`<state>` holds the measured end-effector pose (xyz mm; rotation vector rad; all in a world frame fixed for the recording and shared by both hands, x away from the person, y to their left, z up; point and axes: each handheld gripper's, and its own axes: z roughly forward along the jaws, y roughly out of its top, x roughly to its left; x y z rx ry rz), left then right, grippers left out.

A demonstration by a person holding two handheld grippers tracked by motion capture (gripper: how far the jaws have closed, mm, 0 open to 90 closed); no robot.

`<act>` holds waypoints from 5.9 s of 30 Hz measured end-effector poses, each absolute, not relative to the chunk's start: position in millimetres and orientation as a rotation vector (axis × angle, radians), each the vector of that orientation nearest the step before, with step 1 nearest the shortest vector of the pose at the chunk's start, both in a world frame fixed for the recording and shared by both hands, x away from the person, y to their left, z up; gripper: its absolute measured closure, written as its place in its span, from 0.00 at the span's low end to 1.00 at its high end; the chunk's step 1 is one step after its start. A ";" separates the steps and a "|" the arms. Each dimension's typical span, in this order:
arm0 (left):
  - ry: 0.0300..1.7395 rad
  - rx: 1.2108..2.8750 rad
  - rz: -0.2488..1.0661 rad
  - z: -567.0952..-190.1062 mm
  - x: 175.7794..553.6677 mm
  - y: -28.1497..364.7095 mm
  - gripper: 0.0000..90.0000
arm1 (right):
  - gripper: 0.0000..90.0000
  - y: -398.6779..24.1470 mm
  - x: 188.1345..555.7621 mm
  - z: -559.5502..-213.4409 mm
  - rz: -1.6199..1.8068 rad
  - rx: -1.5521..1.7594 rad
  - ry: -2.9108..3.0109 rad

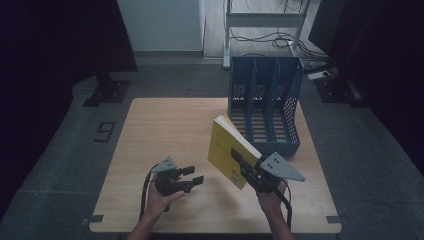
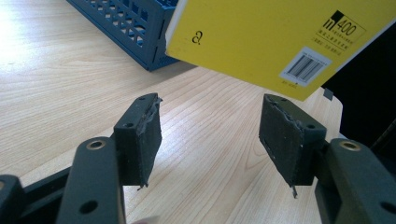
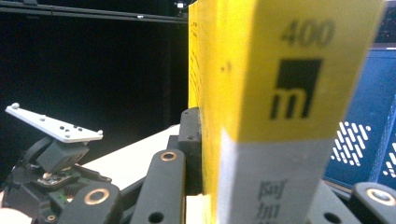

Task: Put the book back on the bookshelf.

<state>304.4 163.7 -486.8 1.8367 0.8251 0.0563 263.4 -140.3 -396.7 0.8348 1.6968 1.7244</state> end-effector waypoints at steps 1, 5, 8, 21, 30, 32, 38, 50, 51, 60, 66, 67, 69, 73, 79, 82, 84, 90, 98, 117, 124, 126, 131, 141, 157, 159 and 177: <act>0.825 1.837 0.056 -486.8 304.4 163.7 0.43 | 0.83 -140.0 264.4 -396.1 1.724 0.837 1.696; 0.828 1.838 0.060 -486.6 303.9 165.3 0.43 | 0.83 -139.3 267.3 -394.9 1.726 0.837 1.694; 0.836 1.837 0.070 -486.4 303.1 167.0 0.43 | 0.83 -140.4 271.3 -392.4 1.731 0.839 1.691; 0.853 1.849 0.088 -488.7 300.7 165.1 0.43 | 0.83 -155.5 288.1 -379.9 1.740 0.912 1.645; 0.854 1.852 0.090 -488.4 298.8 164.7 0.43 | 0.83 -154.7 296.7 -373.7 1.731 0.933 1.624; 0.854 1.858 0.087 -489.2 299.0 163.7 0.43 | 0.83 -154.3 298.3 -371.4 1.726 0.931 1.622; 0.856 1.863 0.086 -490.6 299.0 162.9 0.43 | 0.83 -153.8 306.1 -363.3 1.703 0.943 1.600; 0.865 1.867 0.083 -492.6 299.8 162.5 0.43 | 0.83 -144.7 318.3 -357.2 1.655 0.930 1.605; 0.865 1.867 0.085 -492.6 299.9 162.6 0.43 | 0.83 -144.3 319.9 -356.7 1.652 0.930 1.605; 0.870 1.856 0.092 -491.3 300.5 165.8 0.43 | 0.83 -146.2 332.9 -355.5 1.623 0.976 1.569; 0.865 1.845 0.102 -490.1 300.1 167.2 0.44 | 0.83 -151.2 338.6 -356.0 1.605 1.005 1.543; 0.865 1.845 0.102 -490.1 300.1 167.2 0.44 | 0.83 -151.2 338.6 -356.0 1.605 1.005 1.543; 0.863 1.843 0.104 -489.5 300.0 167.8 0.44 | 0.83 -153.4 340.9 -356.4 1.598 1.017 1.527; 0.865 1.843 0.105 -489.7 300.5 168.7 0.44 | 0.83 -158.0 347.2 -358.6 1.582 1.043 1.499; 0.863 1.854 0.099 -491.1 300.7 167.3 0.44 | 0.83 -160.3 354.7 -360.6 1.541 1.064 1.479; 0.862 1.853 0.099 -491.3 300.8 167.1 0.44 | 0.83 -161.7 357.6 -362.4 1.536 1.086 1.470; 0.862 1.854 0.098 -491.2 300.9 167.3 0.44 | 0.83 -162.1 358.3 -362.9 1.534 1.091 1.469; 0.863 1.859 0.092 -492.7 301.2 166.1 0.44 | 0.83 -164.9 360.7 -362.8 1.521 1.102 1.457; 0.866 1.877 0.081 -497.1 302.1 163.0 0.44 | 0.83 -169.1 370.8 -366.1 1.503 1.129 1.445; 0.881 1.869 0.083 -498.8 303.7 166.3 0.44 | 0.83 -161.5 392.7 -365.0 1.475 1.148 1.452; 0.888 1.862 0.084 -499.1 303.9 167.5 0.44 | 0.83 -156.7 400.4 -366.3 1.466 1.158 1.454; 0.890 1.864 0.080 -499.4 303.9 167.3 0.44 | 0.83 -153.8 404.0 -367.6 1.449 1.164 1.455; 0.889 1.864 0.082 -499.2 304.1 168.2 0.44 | 0.83 -149.0 409.6 -368.6 1.444 1.172 1.454; 0.892 1.862 0.082 -499.0 304.4 169.6 0.44 | 0.83 -146.3 421.5 -369.8 1.426 1.192 1.440; 0.912 1.861 0.083 -502.6 307.8 173.5 0.44 | 0.83 -139.5 451.2 -379.0 1.396 1.201 1.443; 0.914 1.863 0.082 -503.3 307.9 173.3 0.44 | 0.83 -139.2 452.6 -379.9 1.395 1.204 1.441; 0.912 1.887 0.109 -504.2 305.2 170.5 0.44 | 0.83 -130.0 471.0 -381.0 1.354 1.207 1.439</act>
